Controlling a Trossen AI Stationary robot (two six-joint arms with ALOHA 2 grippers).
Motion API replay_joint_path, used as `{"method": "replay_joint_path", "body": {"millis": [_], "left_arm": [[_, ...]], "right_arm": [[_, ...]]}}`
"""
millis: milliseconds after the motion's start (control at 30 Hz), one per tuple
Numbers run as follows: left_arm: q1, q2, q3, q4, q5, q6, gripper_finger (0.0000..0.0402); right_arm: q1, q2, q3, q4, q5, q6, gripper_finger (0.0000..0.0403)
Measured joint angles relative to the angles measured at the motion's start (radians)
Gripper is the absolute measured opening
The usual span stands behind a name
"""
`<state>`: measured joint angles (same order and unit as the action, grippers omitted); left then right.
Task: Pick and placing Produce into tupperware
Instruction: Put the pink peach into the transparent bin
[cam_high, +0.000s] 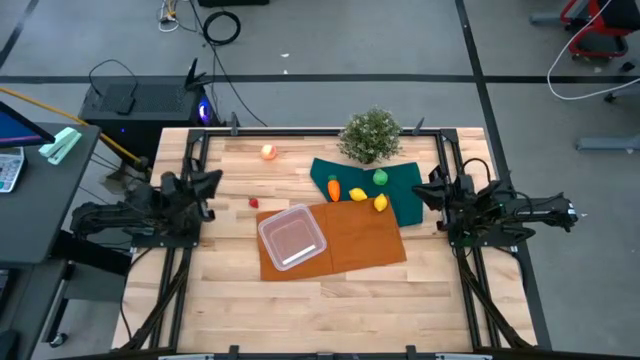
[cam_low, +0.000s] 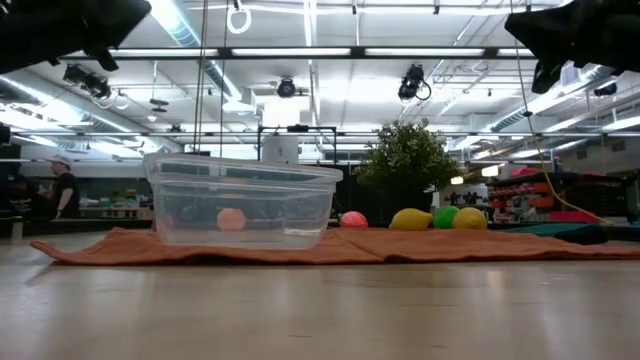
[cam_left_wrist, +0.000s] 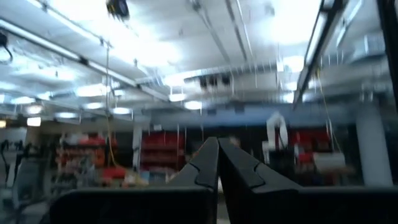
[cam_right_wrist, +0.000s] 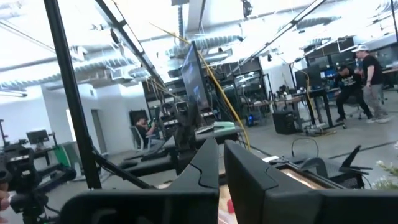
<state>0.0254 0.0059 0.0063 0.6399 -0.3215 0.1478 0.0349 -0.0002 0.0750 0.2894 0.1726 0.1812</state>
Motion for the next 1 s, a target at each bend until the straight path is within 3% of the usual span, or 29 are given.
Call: {"method": "replay_joint_path", "body": {"millis": [367,633,767,900,1000], "left_arm": [[0.000,0.000,0.000,0.077,-0.019,-0.006,0.0016],[0.000,0.000,0.000,0.253,-0.076,0.016,0.0017],[0.000,0.000,0.000,0.296,-0.086,-0.041,0.0010],[0.000,0.001,0.025,0.266,-0.150,-0.207,0.0010],[0.000,0.000,0.066,0.256,-0.194,-0.243,0.0015]], "right_arm": [[-0.002,0.002,0.000,0.004,0.093,0.175,0.0000],[-0.002,0.002,0.001,0.096,0.113,0.192,0.0000],[-0.002,0.002,0.002,0.216,0.234,0.241,0.0000],[-0.007,0.008,0.004,0.320,0.359,0.264,0.0000],[-0.028,0.040,0.040,0.344,0.421,0.258,0.0000]]}}
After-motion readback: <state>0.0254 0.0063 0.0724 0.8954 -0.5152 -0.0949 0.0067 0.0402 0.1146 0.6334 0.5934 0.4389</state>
